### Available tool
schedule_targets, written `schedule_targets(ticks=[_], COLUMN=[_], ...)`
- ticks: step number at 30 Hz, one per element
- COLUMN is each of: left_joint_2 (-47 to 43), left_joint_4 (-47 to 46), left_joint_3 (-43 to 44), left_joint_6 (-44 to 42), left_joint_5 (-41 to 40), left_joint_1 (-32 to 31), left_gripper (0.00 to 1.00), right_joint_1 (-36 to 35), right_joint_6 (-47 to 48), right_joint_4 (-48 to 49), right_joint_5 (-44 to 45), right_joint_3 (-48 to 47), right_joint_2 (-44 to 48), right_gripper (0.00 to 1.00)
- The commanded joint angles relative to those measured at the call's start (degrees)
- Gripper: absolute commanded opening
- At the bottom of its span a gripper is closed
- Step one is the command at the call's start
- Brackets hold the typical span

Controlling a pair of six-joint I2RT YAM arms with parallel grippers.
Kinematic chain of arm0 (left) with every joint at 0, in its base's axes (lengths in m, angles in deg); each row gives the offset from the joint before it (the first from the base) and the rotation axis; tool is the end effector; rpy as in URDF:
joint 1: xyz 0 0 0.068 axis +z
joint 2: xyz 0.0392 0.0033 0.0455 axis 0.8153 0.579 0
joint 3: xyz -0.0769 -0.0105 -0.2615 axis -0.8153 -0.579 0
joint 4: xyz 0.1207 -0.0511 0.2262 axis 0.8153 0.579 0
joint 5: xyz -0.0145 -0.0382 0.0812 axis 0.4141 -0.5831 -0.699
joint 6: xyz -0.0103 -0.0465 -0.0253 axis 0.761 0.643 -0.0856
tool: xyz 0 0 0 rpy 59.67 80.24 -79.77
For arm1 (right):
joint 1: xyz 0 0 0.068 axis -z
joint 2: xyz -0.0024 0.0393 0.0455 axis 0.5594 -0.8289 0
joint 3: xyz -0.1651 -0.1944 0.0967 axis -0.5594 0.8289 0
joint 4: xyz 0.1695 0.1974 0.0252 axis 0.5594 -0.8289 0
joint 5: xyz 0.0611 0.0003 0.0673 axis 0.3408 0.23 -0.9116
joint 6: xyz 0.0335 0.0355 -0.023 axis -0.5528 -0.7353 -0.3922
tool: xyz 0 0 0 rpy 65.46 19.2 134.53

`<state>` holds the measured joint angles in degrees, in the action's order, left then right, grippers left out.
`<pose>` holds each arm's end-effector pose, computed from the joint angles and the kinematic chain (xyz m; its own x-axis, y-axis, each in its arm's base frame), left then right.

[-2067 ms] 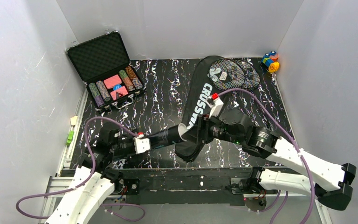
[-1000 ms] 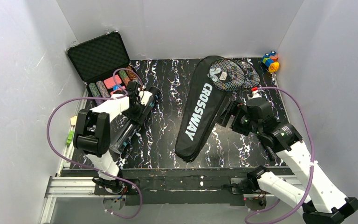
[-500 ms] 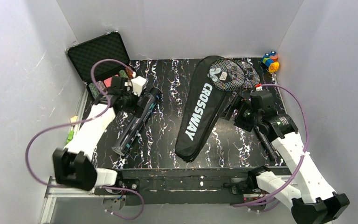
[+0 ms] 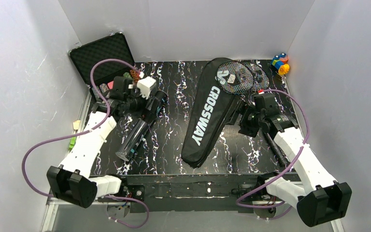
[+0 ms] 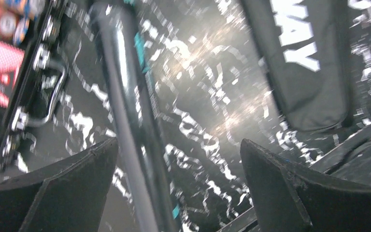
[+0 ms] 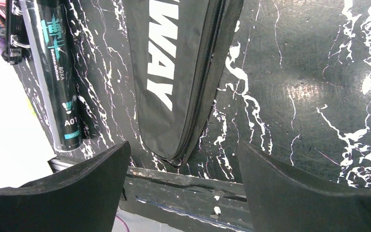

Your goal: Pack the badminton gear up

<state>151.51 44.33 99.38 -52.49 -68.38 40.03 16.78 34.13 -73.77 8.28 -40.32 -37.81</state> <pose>0.2323 -0.0699 0.3273 -0.6162 0.4272 -0.6617 0.5850 0.8107 -0.0214 0.1981 0.0674 0.2968 -0.7824 0.4574 -0.4227 0.1812 0.8166 0.5481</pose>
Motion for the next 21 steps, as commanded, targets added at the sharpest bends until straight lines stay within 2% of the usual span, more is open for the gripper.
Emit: schedule_targets(ticks=[1, 9, 15, 21], left_joint_2=[5.00, 19.24, 28.42, 37.51], left_joint_4=[-0.25, -4.71, -10.76, -17.48], left_joint_3=[8.00, 12.89, 15.47, 17.67], left_joint_6=[7.52, 11.19, 12.13, 12.16], left_joint_5=[0.58, -10.28, -10.13, -10.38], left_joint_1=[-7.84, -21.64, -25.92, -28.57], left_gripper=[0.98, 0.98, 0.98, 0.97], right_joint_1=[0.89, 3.27, 6.05, 11.10], right_joint_6=[0.88, 1.06, 2.00, 5.18], right_joint_4=[2.39, 1.19, -2.34, -5.17], right_joint_5=[-0.18, -0.21, 1.58, 1.56], right_joint_3=[0.91, 4.11, 4.45, 1.66], right_joint_2=[1.04, 5.65, 9.08, 7.63], right_gripper=[0.90, 0.91, 0.91, 0.91])
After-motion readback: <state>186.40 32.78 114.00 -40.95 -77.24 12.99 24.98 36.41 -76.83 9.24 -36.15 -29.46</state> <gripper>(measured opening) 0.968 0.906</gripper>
